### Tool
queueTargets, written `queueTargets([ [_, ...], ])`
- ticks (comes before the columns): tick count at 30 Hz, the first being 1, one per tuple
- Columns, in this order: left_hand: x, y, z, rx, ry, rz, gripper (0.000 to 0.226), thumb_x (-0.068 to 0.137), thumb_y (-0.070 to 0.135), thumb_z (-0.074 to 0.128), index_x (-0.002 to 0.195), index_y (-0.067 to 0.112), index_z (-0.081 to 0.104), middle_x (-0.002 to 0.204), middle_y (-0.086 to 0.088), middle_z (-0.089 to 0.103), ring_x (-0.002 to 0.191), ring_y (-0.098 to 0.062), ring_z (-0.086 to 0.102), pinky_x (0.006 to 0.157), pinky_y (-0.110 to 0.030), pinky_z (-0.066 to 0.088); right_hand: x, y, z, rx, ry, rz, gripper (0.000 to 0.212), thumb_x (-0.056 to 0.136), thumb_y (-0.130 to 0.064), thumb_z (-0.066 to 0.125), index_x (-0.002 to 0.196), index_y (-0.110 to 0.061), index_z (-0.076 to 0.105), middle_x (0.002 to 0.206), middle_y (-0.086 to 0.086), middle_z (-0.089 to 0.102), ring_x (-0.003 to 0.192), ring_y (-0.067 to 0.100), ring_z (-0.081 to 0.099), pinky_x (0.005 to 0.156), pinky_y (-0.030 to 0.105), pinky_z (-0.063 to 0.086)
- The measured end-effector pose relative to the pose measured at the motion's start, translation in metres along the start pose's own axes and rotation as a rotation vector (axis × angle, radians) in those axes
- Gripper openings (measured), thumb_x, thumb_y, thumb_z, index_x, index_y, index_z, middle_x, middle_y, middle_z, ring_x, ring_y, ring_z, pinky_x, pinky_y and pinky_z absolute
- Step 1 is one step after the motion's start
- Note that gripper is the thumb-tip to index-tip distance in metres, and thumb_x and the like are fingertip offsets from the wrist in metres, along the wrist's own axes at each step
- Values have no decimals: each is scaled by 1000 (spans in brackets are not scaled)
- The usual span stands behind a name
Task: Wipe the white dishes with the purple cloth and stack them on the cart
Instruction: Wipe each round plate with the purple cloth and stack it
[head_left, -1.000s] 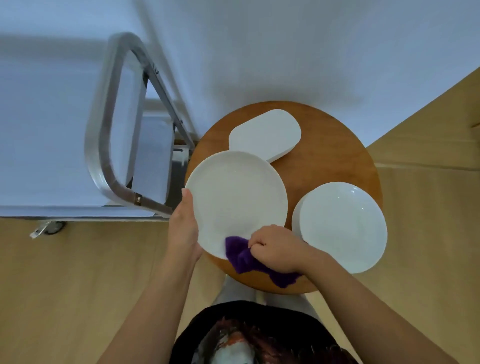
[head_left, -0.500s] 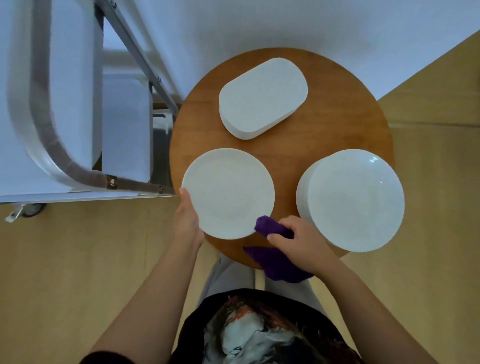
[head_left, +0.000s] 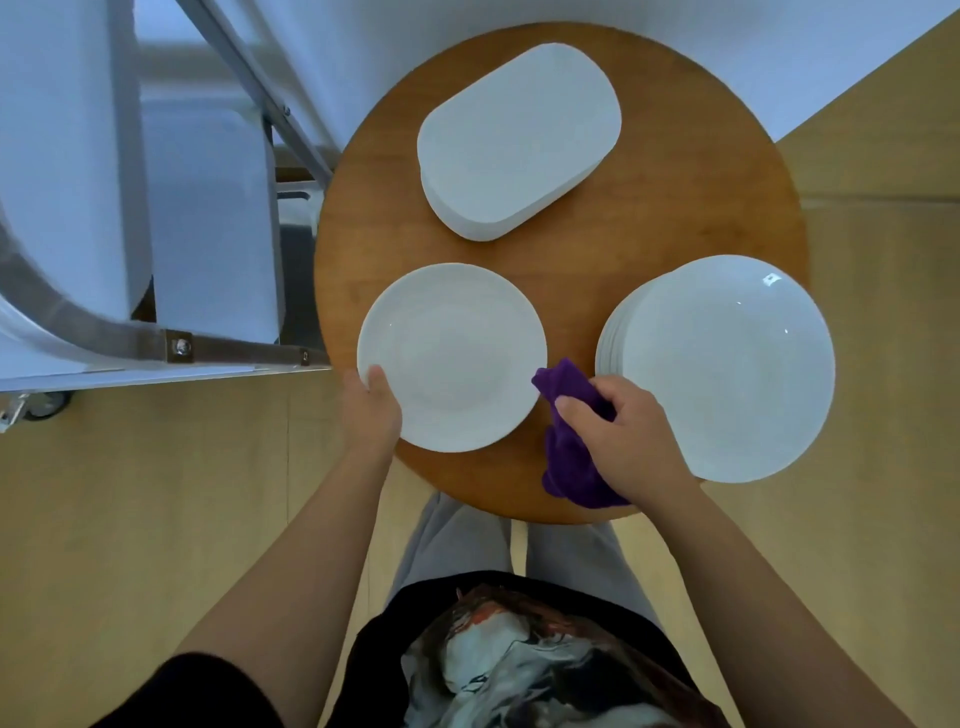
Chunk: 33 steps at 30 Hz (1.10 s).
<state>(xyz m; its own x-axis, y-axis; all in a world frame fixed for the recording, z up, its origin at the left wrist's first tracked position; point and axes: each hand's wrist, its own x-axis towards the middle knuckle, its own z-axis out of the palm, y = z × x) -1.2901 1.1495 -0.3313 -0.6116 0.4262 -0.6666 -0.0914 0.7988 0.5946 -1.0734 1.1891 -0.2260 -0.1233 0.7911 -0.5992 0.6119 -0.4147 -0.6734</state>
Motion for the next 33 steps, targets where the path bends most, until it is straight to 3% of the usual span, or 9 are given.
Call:
queueTargets([
  [5, -9, 6, 5, -41, 51, -61, 45, 96, 20, 48, 139, 17, 34, 134, -7, 48, 118, -26, 50, 89, -38, 47, -5, -3, -5, 280, 7, 86, 7, 89, -29, 60, 81, -28, 58, 74, -9, 62, 72, 11, 60, 50, 12, 45],
  [9, -57, 16, 23, 291, 154, 211, 66, 86, 20, 63, 143, 16, 29, 143, -12, 34, 129, -28, 36, 103, -44, 39, -14, -3, -17, 522, 19, 180, 10, 86, -28, 64, 76, -26, 65, 69, -8, 67, 73, 14, 65, 61, 24, 52],
  [12, -102, 29, 56, 440, 20, 473, 46, 89, 26, 62, 131, 14, 48, 131, -8, 49, 120, -23, 42, 98, -36, 35, -22, 3, -35, 621, 22, 195, 8, 74, -31, 74, 76, -27, 67, 72, -9, 70, 73, 15, 68, 67, 32, 56],
  [14, -126, 39, 79, 395, -159, 540, 22, 93, 31, 57, 111, 20, 59, 106, 3, 61, 100, -13, 53, 82, -23, 41, -26, 9, -49, 639, 16, 190, 15, 72, -29, 76, 83, -26, 67, 76, -8, 71, 74, 14, 69, 68, 33, 58],
  [17, -142, 60, 108, 340, -320, 518, 21, 93, 43, 53, 81, 25, 54, 74, 13, 56, 71, -6, 56, 59, -15, 37, -28, 20, -74, 618, 45, 203, 16, 75, -22, 75, 88, -25, 66, 79, -4, 71, 79, 19, 68, 73, 37, 58],
  [20, -142, 75, 130, 513, -267, 509, 34, 89, 53, 53, 69, 27, 44, 66, 9, 51, 60, -8, 50, 52, -20, 32, -27, 30, -103, 680, 55, 231, 12, 78, -18, 72, 89, -19, 67, 79, 2, 71, 82, 25, 68, 75, 40, 56],
  [23, -138, 79, 140, 743, -158, 521, 34, 90, 49, 54, 70, 26, 39, 65, 8, 48, 59, -10, 48, 50, -19, 30, -25, 39, -132, 801, 47, 259, 10, 78, -18, 70, 88, -16, 69, 80, 5, 72, 77, 23, 70, 64, 32, 56],
  [26, -132, 84, 138, 737, -46, 454, 29, 90, 45, 57, 80, 22, 44, 67, 7, 49, 60, -9, 48, 49, -21, 31, -21, 47, -154, 871, 59, 278, 11, 78, -20, 69, 88, -15, 69, 82, 6, 72, 76, 23, 70, 62, 30, 54],
  [33, -141, 88, 144, 721, -78, 438, 15, 94, 27, 56, 90, 18, 45, 79, 4, 51, 66, -11, 49, 59, -19, 39, -16, 55, -190, 953, 9, 300, 17, 82, -21, 65, 96, -12, 66, 85, 9, 71, 73, 22, 70, 61, 31, 55],
])
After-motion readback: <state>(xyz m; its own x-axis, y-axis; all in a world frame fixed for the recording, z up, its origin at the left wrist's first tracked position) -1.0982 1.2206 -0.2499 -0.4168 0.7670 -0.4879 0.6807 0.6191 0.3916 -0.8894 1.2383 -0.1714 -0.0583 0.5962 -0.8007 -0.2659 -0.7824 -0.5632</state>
